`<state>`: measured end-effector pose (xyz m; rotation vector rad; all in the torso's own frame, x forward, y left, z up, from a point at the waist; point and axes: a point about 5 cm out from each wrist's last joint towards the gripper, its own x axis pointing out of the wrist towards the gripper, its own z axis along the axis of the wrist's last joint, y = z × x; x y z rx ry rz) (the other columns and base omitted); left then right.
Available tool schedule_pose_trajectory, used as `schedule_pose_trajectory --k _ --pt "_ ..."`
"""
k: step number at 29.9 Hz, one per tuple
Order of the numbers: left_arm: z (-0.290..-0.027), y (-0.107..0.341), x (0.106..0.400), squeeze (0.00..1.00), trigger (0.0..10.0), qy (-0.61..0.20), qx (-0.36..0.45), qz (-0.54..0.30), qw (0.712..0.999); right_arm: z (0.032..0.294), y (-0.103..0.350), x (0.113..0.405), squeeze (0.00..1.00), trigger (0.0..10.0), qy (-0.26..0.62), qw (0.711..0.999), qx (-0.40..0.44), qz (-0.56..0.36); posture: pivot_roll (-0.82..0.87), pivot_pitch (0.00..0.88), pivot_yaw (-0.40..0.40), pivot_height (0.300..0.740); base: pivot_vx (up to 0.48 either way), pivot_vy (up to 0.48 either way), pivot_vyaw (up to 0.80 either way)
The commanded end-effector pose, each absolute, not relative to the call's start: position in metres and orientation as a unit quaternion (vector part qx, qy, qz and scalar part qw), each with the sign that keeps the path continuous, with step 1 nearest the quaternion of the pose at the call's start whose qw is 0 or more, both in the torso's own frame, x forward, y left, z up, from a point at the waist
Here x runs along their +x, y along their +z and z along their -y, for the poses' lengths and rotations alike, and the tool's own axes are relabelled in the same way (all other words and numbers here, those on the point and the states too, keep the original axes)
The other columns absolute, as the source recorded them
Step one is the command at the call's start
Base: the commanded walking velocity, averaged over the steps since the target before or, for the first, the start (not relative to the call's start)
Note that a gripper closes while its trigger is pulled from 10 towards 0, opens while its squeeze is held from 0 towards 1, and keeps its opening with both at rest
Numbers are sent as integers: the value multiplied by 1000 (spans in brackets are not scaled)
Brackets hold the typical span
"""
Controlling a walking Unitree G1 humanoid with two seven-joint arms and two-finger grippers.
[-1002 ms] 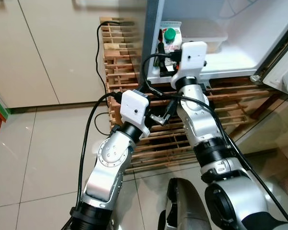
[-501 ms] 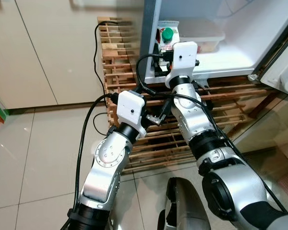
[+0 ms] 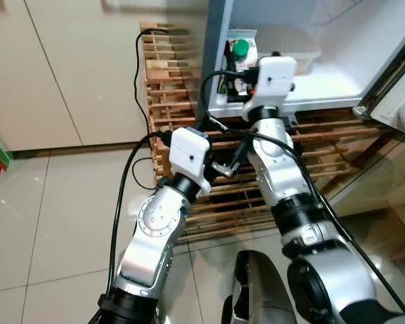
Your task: Restocking fridge
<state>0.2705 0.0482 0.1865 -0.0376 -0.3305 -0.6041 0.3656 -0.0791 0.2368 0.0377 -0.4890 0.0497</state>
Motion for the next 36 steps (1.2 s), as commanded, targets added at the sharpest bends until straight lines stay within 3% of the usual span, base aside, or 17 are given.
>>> schedule_pose_trajectory --k 1,12,24,36 --pt "-42 188 269 0 10000 -308 -18 165 937 92 239 359 0 10000 5 969 14 246 95 111 -136 582 0 0 0" --pt "-43 187 270 0 10000 -305 -12 173 936 103 214 372 0 10000 -9 984 -14 179 95 96 -132 582 0 0 0" --pt "-43 188 269 0 10000 -307 -13 171 936 75 222 390 0 10000 25 986 -23 166 106 115 -131 582 0 0 0" --pt "-43 187 270 0 10000 -303 -15 170 938 79 226 391 0 10000 25 981 -26 189 100 116 -145 582 0 0 0"
